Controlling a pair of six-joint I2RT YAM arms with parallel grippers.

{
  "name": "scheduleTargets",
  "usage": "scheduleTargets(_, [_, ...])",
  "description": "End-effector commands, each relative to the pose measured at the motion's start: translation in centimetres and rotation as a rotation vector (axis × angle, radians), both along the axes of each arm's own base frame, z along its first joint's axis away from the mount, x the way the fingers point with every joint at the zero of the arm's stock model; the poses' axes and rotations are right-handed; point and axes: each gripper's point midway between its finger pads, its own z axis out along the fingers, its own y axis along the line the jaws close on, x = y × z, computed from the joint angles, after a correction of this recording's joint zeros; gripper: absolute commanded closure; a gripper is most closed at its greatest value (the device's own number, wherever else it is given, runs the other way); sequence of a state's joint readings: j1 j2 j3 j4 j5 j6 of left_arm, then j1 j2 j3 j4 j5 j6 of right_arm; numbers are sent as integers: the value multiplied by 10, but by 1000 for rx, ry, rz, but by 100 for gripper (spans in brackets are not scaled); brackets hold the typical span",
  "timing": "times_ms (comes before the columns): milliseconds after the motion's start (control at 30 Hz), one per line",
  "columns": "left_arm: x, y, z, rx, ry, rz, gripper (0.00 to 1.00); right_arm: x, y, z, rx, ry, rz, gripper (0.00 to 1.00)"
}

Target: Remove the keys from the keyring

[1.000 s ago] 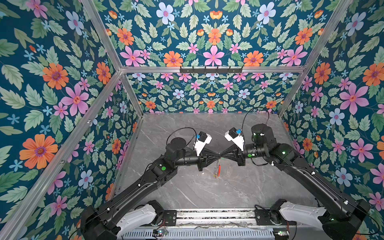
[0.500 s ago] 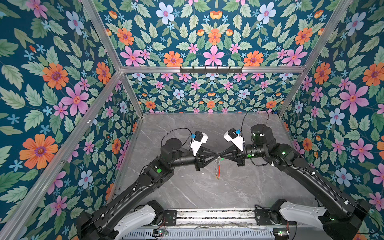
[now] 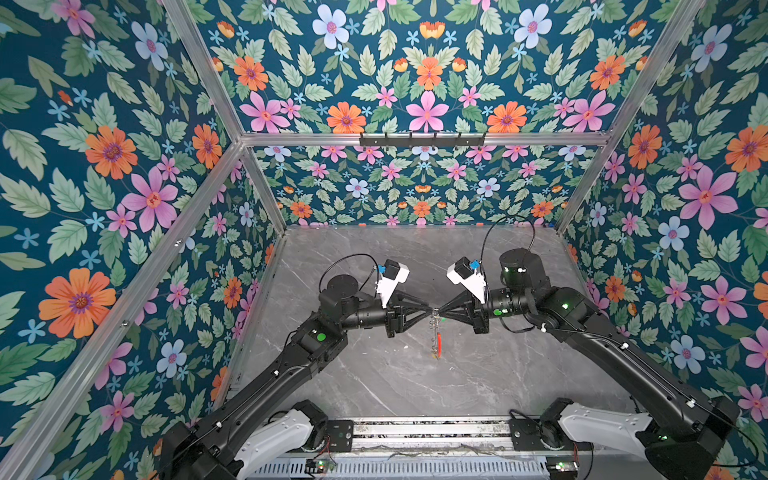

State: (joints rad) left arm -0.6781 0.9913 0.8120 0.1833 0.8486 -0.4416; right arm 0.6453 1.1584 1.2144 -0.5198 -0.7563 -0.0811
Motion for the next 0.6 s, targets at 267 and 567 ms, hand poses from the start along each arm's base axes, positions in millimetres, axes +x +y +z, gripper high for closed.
scheduleTargets(267, [-3,-2,6,-21,-23,-27,79,4,7,9,27,-33,12,100])
scheduleTargets(567, [-2,-4,1,-13,-14,-35,81,7,9,10,31,-27,6,100])
